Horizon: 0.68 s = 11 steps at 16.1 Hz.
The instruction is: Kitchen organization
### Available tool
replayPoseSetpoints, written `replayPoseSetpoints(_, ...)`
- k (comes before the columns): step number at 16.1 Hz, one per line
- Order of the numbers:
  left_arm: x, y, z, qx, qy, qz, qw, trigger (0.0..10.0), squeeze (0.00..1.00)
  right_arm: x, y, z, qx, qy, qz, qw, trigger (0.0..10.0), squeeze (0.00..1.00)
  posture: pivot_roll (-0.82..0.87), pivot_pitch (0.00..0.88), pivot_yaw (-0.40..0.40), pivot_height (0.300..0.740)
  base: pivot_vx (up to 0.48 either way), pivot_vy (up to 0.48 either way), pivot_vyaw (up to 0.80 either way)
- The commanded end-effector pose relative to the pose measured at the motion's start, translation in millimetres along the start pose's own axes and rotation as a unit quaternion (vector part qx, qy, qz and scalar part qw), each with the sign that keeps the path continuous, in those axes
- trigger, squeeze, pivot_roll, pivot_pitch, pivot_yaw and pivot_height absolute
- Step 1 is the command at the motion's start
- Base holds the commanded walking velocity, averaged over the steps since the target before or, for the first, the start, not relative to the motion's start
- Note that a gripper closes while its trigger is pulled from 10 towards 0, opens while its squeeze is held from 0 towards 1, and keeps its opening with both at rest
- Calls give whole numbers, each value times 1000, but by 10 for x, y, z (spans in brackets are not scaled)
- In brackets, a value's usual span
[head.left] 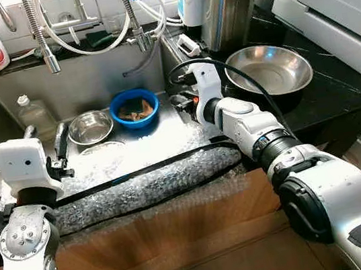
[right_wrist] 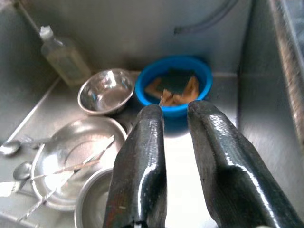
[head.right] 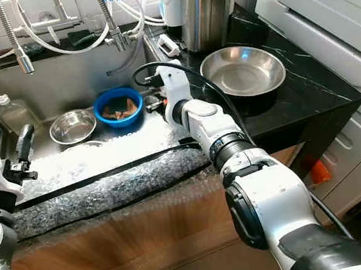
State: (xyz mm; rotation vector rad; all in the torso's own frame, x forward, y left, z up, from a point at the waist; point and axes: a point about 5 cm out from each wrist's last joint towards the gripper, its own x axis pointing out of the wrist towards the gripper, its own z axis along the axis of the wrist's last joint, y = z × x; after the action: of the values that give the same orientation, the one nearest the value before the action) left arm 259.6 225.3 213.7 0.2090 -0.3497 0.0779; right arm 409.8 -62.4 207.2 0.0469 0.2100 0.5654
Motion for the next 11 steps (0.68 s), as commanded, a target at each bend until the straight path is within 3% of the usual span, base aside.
replayPoseSetpoints(1, -7, 12, -18, 6, 1, 5, 1000, 10000, 0, -12, -19, 213, 2, -51, -9, 999, 10000, 0, 68, 84, -46, 740, 0, 0, 0)
replayPoseSetpoints(3, 1, 11, -14, 6, -1, 7, 1000, 10000, 0, -76, -69, 535, 9, -137, -26, 990, 10000, 0, 61, 87, -44, 740, 0, 0, 0)
replayPoseSetpoints(6, 15, 4, -6, 5, -5, 9, 1000, 10000, 0, -231, -165, 862, -16, -220, -53, 974, 10000, 0, 58, 93, -41, 740, 0, 0, 0)
replayPoseSetpoints(9, 16, 1, 15, 18, -11, 3, 1000, 10000, 0, -534, -425, 1021, -54, -288, -112, 950, 10000, 0, 57, 100, -45, 740, 0, 0, 0)
replayPoseSetpoints(11, 9, 19, 20, 16, -11, 8, 1000, 10000, 0, -791, -671, 921, -70, -298, -174, 936, 10000, 0, 53, 106, -47, 740, 0, 0, 0)
